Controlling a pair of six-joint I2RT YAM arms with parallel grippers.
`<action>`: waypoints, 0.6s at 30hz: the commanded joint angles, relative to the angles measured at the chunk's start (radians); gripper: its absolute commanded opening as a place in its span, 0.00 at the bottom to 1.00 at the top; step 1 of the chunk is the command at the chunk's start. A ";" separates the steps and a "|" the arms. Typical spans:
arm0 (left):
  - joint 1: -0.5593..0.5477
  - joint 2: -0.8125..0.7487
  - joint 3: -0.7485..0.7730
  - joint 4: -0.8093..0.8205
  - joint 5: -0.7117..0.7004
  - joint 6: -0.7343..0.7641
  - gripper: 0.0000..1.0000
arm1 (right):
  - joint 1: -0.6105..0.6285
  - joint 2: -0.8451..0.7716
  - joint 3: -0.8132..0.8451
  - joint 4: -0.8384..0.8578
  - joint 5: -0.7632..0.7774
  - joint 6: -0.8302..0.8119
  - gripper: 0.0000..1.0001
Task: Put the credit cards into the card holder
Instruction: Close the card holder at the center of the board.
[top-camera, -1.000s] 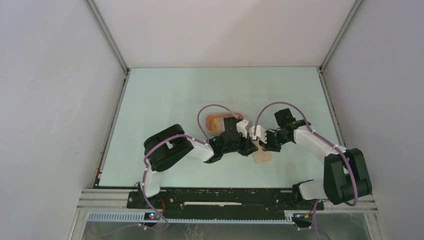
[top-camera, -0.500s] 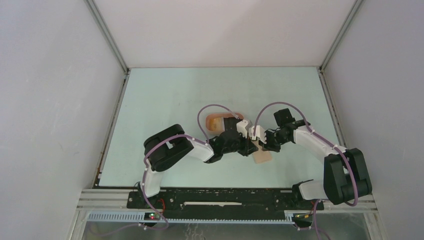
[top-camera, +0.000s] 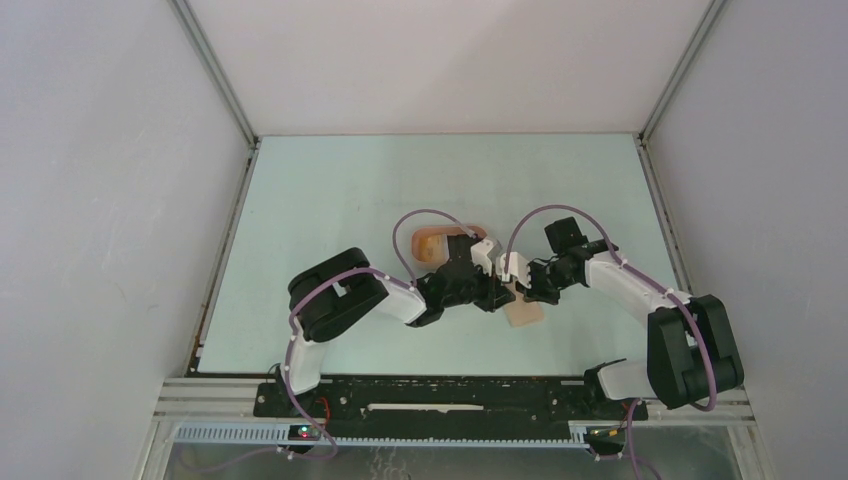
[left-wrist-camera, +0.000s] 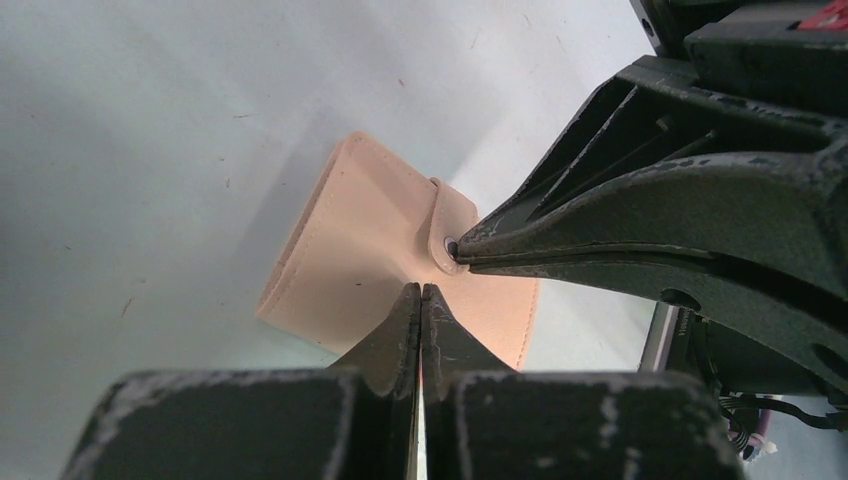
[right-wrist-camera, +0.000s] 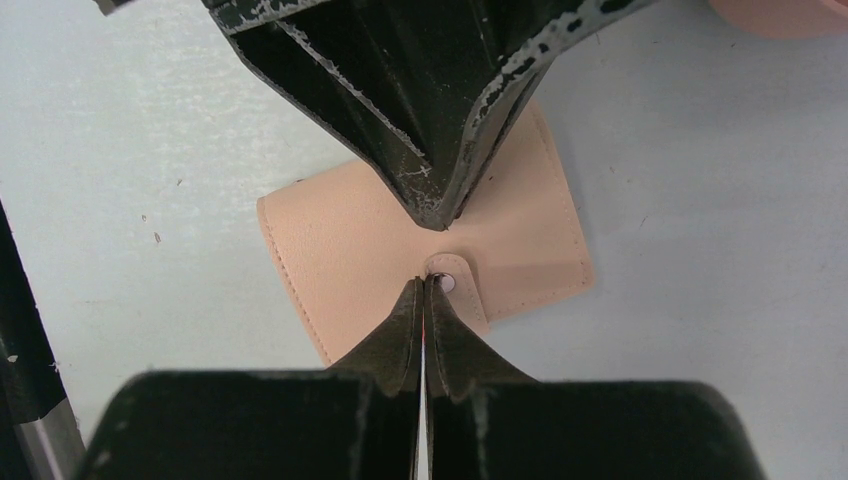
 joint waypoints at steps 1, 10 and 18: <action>0.007 0.000 -0.029 0.042 0.015 -0.008 0.01 | 0.016 0.027 -0.004 0.016 0.017 0.005 0.02; 0.023 -0.004 -0.061 0.100 0.028 -0.037 0.01 | 0.027 0.053 0.005 0.021 0.042 0.032 0.00; 0.035 -0.002 -0.080 0.152 0.051 -0.063 0.01 | 0.036 0.077 0.017 0.033 0.058 0.078 0.00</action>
